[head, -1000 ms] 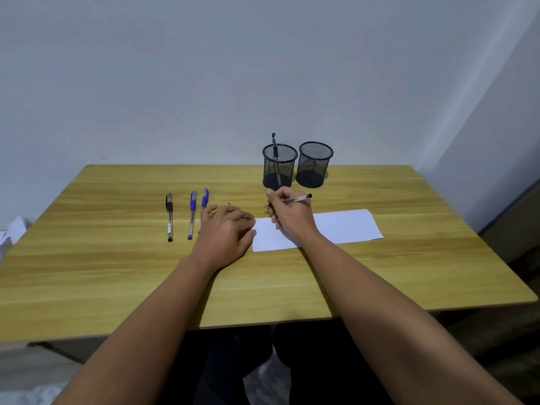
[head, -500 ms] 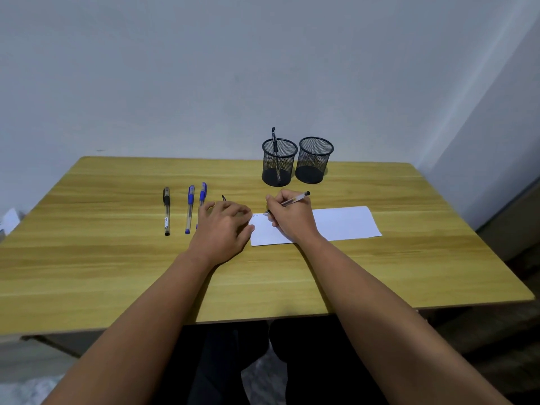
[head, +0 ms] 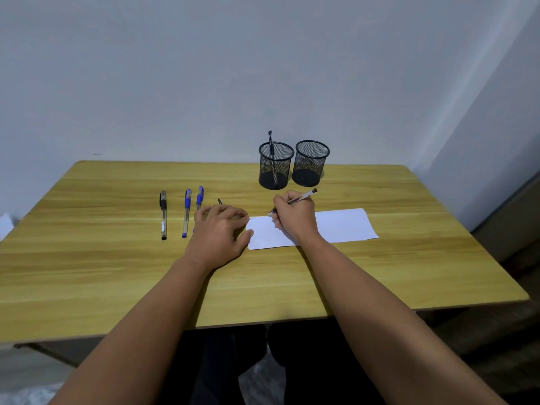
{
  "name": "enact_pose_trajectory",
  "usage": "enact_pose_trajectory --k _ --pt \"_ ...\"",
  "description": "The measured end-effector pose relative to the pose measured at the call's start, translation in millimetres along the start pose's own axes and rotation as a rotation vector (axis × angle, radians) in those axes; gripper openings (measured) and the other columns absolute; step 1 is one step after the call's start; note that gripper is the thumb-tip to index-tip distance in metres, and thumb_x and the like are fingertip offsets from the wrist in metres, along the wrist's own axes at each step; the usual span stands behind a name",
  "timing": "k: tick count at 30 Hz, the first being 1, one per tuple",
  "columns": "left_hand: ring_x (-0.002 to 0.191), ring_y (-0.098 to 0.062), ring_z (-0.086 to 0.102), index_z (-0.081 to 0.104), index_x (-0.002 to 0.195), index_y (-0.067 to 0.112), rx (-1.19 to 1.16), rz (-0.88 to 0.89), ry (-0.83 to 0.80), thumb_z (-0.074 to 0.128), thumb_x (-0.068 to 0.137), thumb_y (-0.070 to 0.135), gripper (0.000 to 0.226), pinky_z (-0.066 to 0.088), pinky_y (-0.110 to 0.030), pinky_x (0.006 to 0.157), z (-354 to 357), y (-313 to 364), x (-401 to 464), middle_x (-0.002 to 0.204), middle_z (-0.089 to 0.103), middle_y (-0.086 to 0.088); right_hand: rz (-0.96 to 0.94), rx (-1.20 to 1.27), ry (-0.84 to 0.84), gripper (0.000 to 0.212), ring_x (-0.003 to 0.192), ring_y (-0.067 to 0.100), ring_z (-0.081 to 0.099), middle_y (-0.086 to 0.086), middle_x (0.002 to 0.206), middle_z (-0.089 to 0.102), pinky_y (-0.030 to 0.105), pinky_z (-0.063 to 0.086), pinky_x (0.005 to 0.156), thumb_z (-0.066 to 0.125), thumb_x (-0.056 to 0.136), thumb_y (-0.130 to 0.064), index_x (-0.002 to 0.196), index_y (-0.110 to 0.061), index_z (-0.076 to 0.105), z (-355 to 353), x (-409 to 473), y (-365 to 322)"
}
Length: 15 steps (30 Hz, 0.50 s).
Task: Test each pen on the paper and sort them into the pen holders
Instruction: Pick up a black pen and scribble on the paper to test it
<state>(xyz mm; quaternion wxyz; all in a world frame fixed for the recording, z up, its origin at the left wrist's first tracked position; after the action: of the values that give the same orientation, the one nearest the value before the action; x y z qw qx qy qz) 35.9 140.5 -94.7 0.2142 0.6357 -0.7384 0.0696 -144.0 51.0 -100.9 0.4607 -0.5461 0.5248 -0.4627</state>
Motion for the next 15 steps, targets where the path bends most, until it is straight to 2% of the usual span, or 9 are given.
enact_pose_trajectory --k 2,6,11,15 --pt "0.123 -0.017 0.053 0.074 0.116 0.031 0.004 -0.005 0.002 0.049 0.091 0.055 0.043 0.029 -0.049 0.107 -0.1 -0.6 1.0 0.126 0.065 0.016 0.028 0.01 -0.046 0.035 0.051 0.023 0.057 0.015 0.058 0.059 0.028 0.045 0.046 0.062 0.1 -0.01 0.067 -0.011 0.048 -2.2 1.8 -0.3" --pt "0.123 -0.018 0.052 0.074 0.118 0.032 0.006 -0.014 -0.003 0.049 0.09 0.056 0.044 0.029 -0.049 0.108 0.5 -2.0 1.5 0.127 0.065 0.015 -0.058 -0.034 -0.05 0.036 0.056 0.019 0.068 0.015 0.058 0.058 0.036 0.053 0.057 0.065 0.1 -0.012 0.067 -0.007 0.051 -4.5 -1.8 0.7" --pt "0.125 -0.019 0.051 0.074 0.12 0.03 0.003 -0.008 -0.017 0.045 0.09 0.057 0.049 0.031 -0.05 0.108 -0.2 -1.0 1.0 0.129 0.065 0.013 -0.1 -0.048 -0.08 0.037 0.059 0.02 0.068 0.032 0.068 0.064 0.034 0.055 0.058 0.068 0.101 -0.014 0.071 0.003 0.056 -1.6 -1.5 1.0" --pt "0.125 -0.02 0.051 0.073 0.12 0.031 0.001 -0.008 -0.021 0.043 0.09 0.058 0.05 0.031 -0.05 0.108 -0.4 -0.9 1.2 0.129 0.065 0.013 -0.112 -0.068 -0.096 0.039 0.057 0.016 0.066 0.025 0.066 0.065 0.03 0.054 0.055 0.07 0.101 -0.017 0.074 0.008 0.057 -0.2 -2.2 1.3"
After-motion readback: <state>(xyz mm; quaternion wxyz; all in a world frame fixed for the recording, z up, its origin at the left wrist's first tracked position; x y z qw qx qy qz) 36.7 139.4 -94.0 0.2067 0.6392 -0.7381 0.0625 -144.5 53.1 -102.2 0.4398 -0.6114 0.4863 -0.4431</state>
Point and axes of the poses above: each hand's wrist, its own x-axis towards the middle knuckle, its own z-axis out of the palm, y = z × x, the point moved 7 cm from there along x, towards the middle knuckle
